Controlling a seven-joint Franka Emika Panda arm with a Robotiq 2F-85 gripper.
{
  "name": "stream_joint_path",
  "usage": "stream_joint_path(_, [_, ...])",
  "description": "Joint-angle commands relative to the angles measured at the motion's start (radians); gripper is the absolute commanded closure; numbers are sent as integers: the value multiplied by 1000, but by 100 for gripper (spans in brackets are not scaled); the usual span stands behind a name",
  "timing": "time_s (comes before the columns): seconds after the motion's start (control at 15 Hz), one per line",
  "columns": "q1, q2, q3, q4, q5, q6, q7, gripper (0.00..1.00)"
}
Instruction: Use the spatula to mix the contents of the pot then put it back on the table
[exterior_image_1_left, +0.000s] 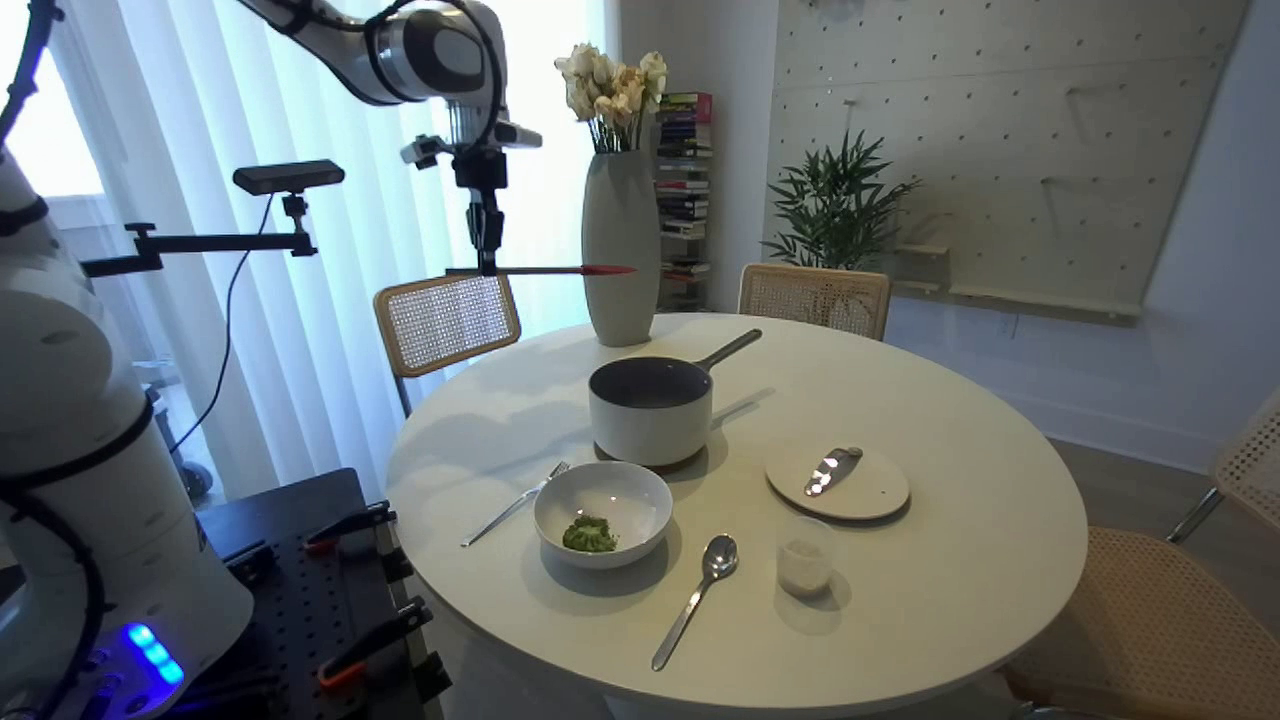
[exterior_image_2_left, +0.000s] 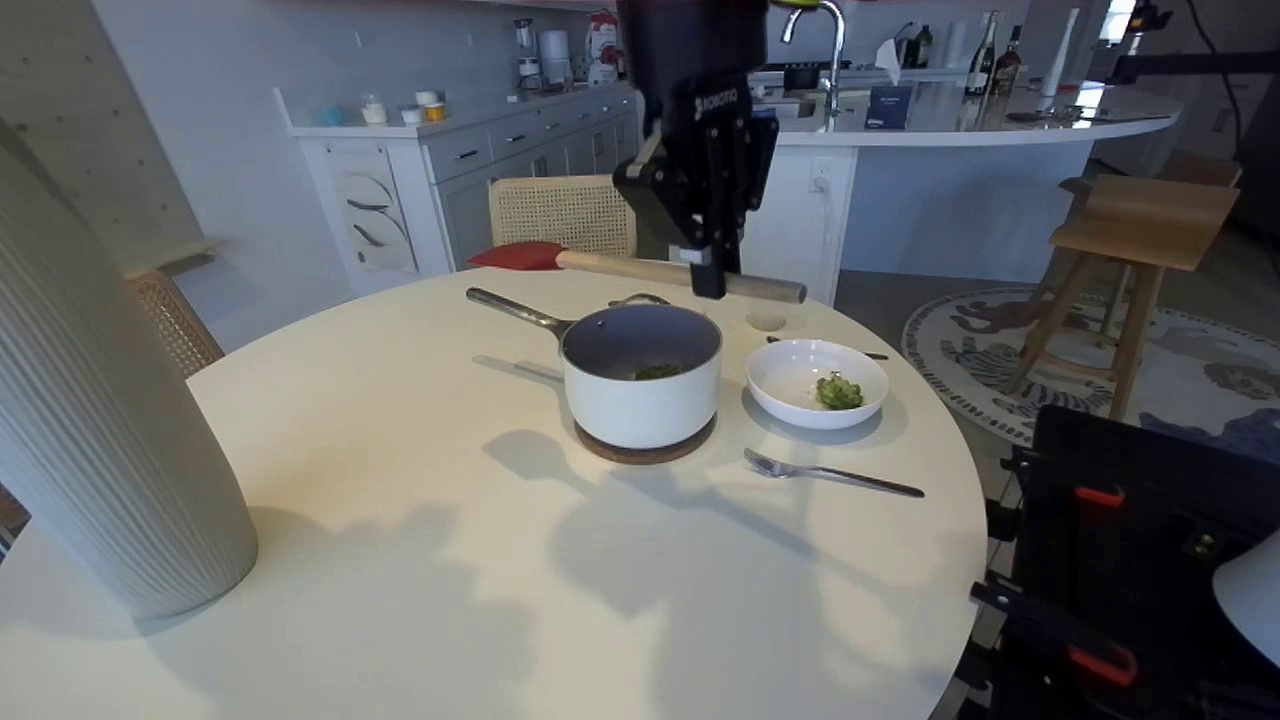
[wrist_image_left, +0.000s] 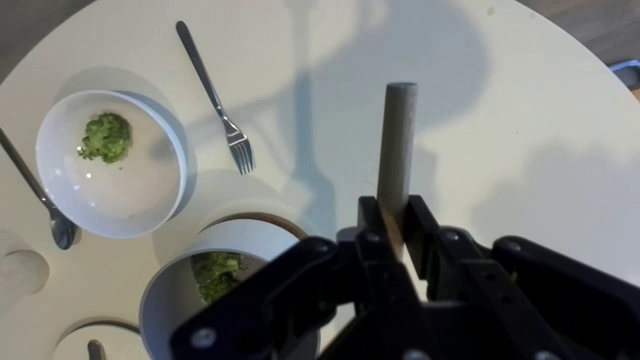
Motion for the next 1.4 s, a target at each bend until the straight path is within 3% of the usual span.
stream_joint_path(0.0, [-40, 33, -16, 119, 44, -178, -111, 96])
stream_joint_path(0.53, [-108, 61, -86, 215, 54, -460, -364, 96])
stream_joint_path(0.73, [-139, 35, -120, 181, 19, -431, -466, 96])
stream_joint_path(0.8, [-125, 46, -103, 180, 30, -428, -409, 83])
stream_joint_path(1.2, [-142, 46, -120, 180, 26, -428, -452, 83])
stream_joint_path(1.27, [-142, 46, -119, 180, 26, -428, -452, 96])
stream_joint_path(1.33, [-141, 59, -119, 195, 26, -454, -465, 96])
